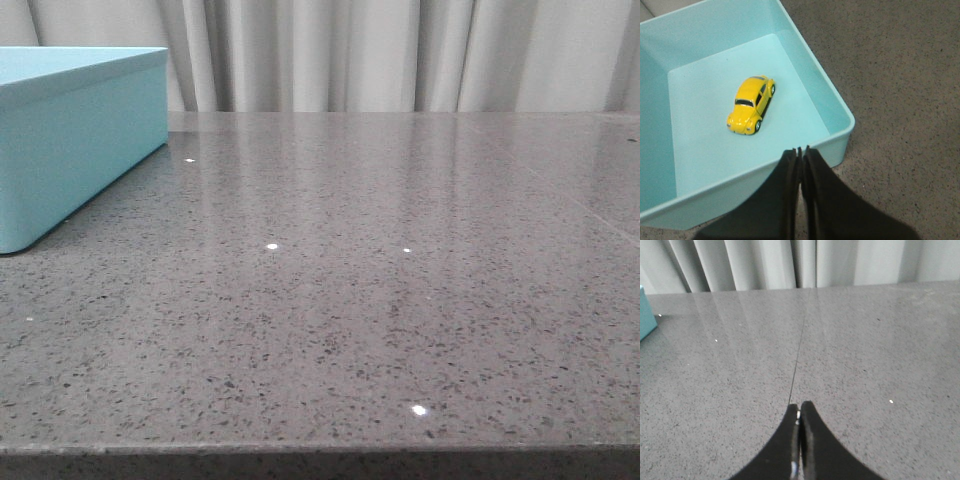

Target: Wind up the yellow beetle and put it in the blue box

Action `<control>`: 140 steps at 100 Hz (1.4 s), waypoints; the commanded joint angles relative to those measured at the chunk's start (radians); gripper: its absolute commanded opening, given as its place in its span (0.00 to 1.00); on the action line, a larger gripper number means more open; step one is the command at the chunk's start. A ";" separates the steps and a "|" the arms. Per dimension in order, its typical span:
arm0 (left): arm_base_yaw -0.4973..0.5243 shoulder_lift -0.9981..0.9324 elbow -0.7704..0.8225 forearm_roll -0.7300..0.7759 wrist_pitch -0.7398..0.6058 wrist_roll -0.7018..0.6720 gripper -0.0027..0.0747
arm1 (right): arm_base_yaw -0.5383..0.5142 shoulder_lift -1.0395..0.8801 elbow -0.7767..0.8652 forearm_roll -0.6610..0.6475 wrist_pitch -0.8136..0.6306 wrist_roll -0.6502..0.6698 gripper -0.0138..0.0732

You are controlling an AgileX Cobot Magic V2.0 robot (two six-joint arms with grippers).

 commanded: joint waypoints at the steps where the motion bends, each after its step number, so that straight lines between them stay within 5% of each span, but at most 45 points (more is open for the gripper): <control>1: 0.002 -0.088 0.067 -0.021 -0.094 -0.047 0.01 | 0.000 -0.011 0.020 -0.027 -0.149 -0.010 0.08; 53: 0.002 -0.565 0.417 -0.039 -0.096 -0.101 0.01 | 0.000 -0.049 0.192 -0.027 -0.275 -0.010 0.08; 140: 0.002 -0.586 0.423 -0.019 -0.113 -0.107 0.01 | 0.000 -0.049 0.192 -0.027 -0.275 -0.010 0.08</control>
